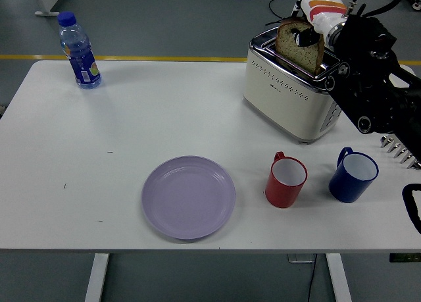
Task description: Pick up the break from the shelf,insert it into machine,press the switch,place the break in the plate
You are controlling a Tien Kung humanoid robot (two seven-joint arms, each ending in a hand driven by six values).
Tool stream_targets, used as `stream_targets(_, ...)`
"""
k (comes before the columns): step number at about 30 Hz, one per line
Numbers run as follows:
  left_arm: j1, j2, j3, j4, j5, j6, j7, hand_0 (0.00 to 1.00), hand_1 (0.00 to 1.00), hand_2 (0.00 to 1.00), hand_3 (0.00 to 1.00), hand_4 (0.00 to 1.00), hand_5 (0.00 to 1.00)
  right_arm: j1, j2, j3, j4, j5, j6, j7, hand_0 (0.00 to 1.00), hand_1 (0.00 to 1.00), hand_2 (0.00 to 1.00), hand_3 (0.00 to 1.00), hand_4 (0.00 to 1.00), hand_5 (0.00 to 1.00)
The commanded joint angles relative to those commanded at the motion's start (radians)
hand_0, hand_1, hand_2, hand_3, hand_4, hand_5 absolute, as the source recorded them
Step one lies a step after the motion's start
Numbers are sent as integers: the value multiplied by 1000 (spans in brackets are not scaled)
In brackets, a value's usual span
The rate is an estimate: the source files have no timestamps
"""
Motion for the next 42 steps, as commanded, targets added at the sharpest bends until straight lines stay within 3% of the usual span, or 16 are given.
stream_targets(8,6,-1,-12,0,14,0,6,693,654,720,732,509,998,-11,-76,24,117,45,-48,-13,259,250,330,391,471,2)
stream_targets(15,10,0,-18,0,22,-1,9,693,655,720,733,508,998,-26,-121,47,201,64,-57,-23,253,248,329,388,470,2)
stream_targets(19,15,-1,-28,0,35,-2,13,692,656,720,734,507,998,-37,-164,57,313,102,-61,-48,238,238,323,382,469,2)
stream_targets(21,16,-1,-30,0,37,-2,13,692,656,720,734,507,998,-38,-168,57,331,107,-60,-51,238,238,323,382,469,2)
stream_targets(29,20,0,-41,0,51,-4,16,693,658,720,733,508,998,-54,-212,58,530,223,-13,-106,224,226,313,372,480,2)
stream_targets(30,20,1,-40,0,49,-5,15,692,658,721,733,508,998,-57,-220,56,559,242,-2,-115,207,210,300,359,542,2)
stream_targets(32,19,1,-38,0,48,-5,15,692,658,721,733,508,998,-64,-233,52,618,280,15,-128,207,210,300,359,542,2)
stream_targets(42,12,1,-38,0,50,-8,14,691,659,719,733,503,998,-112,-272,9,798,449,74,-166,185,196,286,345,566,2)
